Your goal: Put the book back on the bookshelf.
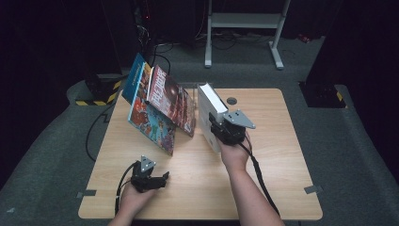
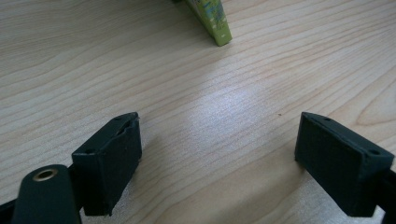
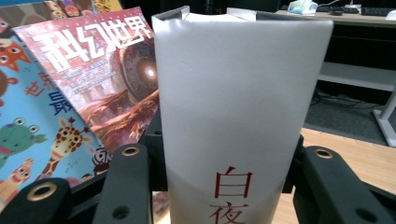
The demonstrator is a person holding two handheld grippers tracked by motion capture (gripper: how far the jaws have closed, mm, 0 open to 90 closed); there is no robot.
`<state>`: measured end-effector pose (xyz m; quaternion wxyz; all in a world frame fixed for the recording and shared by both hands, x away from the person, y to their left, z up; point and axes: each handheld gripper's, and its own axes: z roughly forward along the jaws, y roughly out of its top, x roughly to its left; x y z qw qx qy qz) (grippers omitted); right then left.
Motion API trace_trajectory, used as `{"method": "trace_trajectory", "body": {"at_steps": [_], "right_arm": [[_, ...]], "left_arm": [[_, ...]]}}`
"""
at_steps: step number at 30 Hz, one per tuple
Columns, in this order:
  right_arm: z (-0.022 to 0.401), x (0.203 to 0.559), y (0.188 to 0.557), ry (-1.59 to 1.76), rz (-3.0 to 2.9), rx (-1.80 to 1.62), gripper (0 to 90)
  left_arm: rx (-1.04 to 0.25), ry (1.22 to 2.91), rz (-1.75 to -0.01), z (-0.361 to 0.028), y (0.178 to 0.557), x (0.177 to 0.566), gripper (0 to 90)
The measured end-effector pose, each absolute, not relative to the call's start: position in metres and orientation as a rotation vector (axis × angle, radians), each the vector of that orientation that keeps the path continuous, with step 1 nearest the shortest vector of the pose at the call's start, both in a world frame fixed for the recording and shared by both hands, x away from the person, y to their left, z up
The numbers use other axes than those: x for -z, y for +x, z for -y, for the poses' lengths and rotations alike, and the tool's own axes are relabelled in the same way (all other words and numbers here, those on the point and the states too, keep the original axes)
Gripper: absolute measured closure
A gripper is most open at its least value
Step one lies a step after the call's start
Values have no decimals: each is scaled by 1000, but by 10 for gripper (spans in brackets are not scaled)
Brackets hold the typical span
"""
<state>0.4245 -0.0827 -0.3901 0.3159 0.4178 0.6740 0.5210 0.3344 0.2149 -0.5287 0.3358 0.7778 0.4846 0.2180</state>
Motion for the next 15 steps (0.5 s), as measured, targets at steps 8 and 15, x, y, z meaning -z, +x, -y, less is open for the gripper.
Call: {"method": "trace_trajectory", "body": {"at_steps": [8, 15], "right_arm": [[74, 392, 447, 1124, -1750, -1366, 544], [64, 394, 467, 1134, -1740, -1349, 544]], "left_arm": [[-568, 2027, -1262, -214, 336, 529, 146], [-567, 2030, -1259, -214, 336, 529, 145]]}}
